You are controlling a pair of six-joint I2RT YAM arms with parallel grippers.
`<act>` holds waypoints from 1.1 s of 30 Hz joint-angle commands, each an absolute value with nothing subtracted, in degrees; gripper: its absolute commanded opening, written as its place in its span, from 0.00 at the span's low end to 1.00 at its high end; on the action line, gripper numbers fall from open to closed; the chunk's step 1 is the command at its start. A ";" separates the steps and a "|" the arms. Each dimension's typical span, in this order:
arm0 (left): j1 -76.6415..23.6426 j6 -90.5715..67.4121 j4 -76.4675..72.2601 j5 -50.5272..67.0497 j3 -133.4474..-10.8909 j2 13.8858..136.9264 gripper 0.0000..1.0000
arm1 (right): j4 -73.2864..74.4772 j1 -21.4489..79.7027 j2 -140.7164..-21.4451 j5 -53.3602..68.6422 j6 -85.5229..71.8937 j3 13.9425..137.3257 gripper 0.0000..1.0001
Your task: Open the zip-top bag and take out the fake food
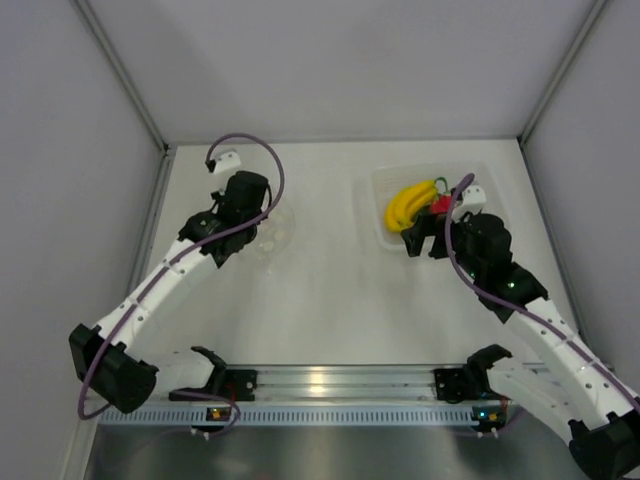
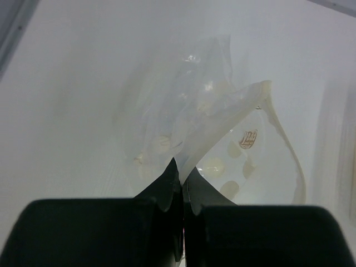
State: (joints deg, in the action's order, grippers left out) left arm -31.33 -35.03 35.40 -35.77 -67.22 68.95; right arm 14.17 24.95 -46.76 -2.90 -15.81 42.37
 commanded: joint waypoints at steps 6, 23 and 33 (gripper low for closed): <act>-26.90 -26.28 40.52 -48.00 -81.10 85.33 0.00 | 16.88 24.35 -38.50 2.29 -19.34 40.43 0.99; -23.82 -21.53 40.52 -33.60 -98.52 106.71 0.64 | 26.36 24.43 -34.89 -5.98 -17.49 44.12 0.99; -23.82 -25.22 40.17 -22.94 -92.56 85.98 0.98 | 32.16 24.43 -33.31 -12.91 -18.36 48.69 0.99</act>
State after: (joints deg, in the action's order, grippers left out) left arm -23.99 -23.24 41.15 -25.71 -93.78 96.86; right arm 28.73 24.95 -34.28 -8.16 -18.09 44.23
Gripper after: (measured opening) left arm 0.982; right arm 0.993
